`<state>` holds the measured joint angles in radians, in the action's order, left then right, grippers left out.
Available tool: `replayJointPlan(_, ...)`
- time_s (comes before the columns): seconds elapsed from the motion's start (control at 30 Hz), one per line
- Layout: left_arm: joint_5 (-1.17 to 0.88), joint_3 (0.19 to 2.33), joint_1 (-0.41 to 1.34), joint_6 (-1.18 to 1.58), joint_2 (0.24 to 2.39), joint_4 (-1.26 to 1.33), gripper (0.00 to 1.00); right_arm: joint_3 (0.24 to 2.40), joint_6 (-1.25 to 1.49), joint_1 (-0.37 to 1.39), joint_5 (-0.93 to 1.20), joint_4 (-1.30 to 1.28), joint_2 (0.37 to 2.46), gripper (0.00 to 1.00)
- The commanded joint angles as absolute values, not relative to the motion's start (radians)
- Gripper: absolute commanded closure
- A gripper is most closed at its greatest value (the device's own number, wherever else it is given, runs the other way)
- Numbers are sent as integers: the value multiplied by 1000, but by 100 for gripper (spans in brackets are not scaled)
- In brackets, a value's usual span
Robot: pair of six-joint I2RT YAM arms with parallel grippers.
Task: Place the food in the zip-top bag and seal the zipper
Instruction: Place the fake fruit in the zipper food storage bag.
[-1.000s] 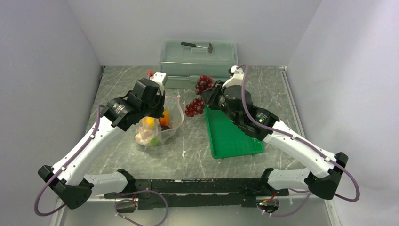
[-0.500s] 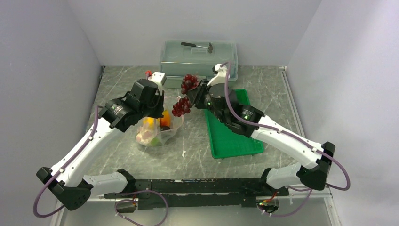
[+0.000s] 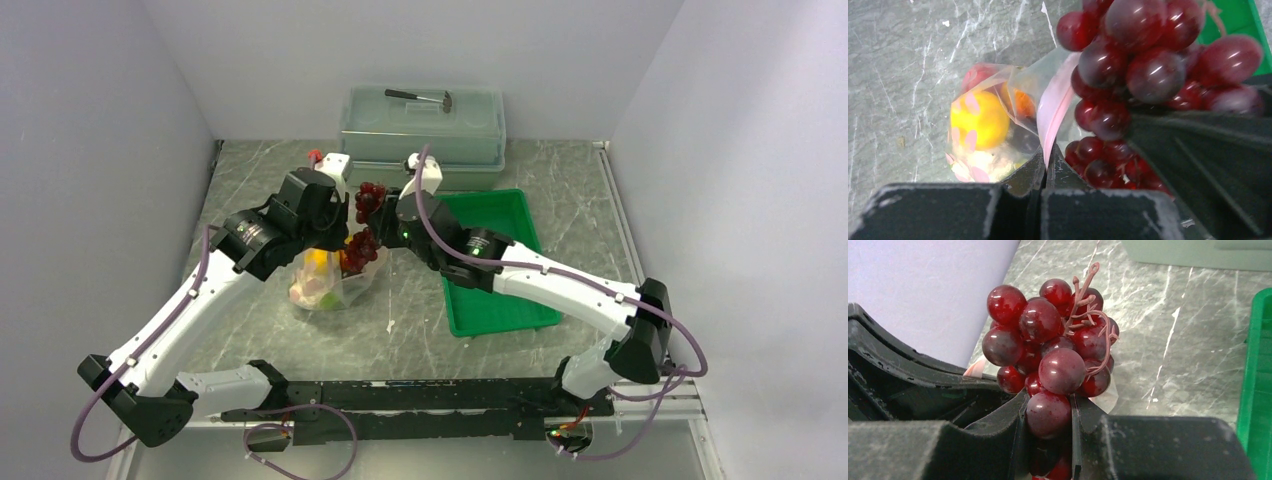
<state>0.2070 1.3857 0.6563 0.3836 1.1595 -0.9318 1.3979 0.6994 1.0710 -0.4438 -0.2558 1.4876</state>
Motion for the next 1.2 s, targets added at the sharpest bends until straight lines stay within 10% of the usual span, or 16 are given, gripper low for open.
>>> replayJointPlan(0.0,204,1388,661,400,1126,-891,100,1473,728,1104,-455,-193,1505,100)
replayJointPlan(0.73,253,1367,661,417,1109,-888,100,1517,793,1170,-397,-376,1628,100)
replayJointPlan(0.9,256,1366,661,417,1108,-893,100,1525,783,1176,-388,-387,1637,75)
replayJointPlan(1.17,252,1352,661,421,1108,-885,100,1509,750,1187,-435,-380,1587,73)
